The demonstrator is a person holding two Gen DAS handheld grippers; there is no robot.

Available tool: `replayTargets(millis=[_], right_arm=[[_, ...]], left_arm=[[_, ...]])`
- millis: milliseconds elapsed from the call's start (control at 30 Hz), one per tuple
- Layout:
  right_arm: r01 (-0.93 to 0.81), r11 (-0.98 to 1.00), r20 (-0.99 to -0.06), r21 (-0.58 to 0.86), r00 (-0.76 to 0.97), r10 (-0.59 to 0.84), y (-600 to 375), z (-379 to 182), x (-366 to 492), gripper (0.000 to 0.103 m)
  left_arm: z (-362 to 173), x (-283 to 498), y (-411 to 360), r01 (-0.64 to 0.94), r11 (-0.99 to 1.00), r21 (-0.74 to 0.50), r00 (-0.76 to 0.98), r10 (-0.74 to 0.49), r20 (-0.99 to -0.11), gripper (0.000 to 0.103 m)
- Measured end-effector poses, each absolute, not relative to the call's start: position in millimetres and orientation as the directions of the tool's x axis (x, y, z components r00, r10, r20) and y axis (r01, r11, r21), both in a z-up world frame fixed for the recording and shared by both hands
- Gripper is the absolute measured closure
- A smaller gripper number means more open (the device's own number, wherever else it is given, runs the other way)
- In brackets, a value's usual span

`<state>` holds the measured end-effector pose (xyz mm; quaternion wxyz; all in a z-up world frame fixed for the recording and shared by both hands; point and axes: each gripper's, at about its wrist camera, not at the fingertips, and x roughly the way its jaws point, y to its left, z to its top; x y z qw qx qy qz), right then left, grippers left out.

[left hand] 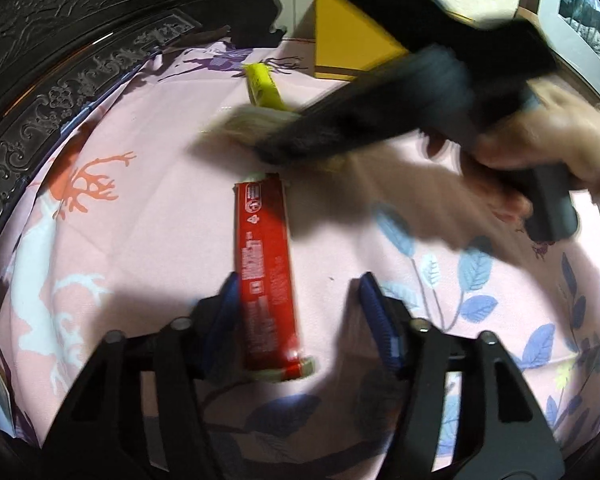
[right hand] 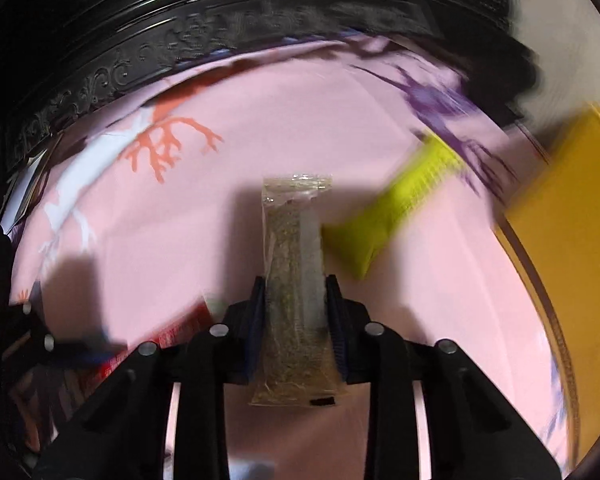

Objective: Organize snacks
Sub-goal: 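Grasp the clear rice-grain bar with the right tool while the left tool grasps the red bar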

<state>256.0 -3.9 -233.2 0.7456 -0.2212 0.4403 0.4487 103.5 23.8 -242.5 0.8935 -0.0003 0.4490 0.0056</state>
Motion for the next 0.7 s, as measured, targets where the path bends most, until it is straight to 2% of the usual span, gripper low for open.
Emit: replayTargets(millis=[100, 300, 467, 600, 700], right_arm=[[-0.800, 0.593, -0.858, 0.095, 0.236, 0.456, -46.1, -234.0, 244.5, 0.073], [-0.653, 0.745, -0.855, 0.140, 0.300, 0.423, -112.8, -234.1, 204.9, 0.073], [-0.558, 0.810, -0.850, 0.183, 0.323, 0.415, -141.7, -233.0, 172.9, 0.073], [-0.498, 0.840, -0.846, 0.216, 0.334, 0.416, -151.1, -232.7, 163.1, 0.073], [-0.475, 0.852, -0.843, 0.222, 0.346, 0.412, -153.6, -231.7, 157.6, 0.073]], left_arm=[[-241.9, 102.1, 18.4, 0.004, 1.000, 0.008, 0.599, 0.004, -0.801, 0.060], [-241.1, 106.1, 14.9, 0.014, 1.000, -0.001, 0.593, -0.009, -0.805, 0.070], [-241.0, 122.2, 20.2, -0.019, 0.999, -0.038, 0.578, -0.020, -0.816, 0.067], [-242.0, 128.9, 15.5, -0.017, 1.000, -0.013, 0.586, -0.001, -0.810, 0.067], [-240.4, 132.2, 20.8, -0.030, 0.999, -0.027, 0.574, -0.005, -0.819, 0.078]])
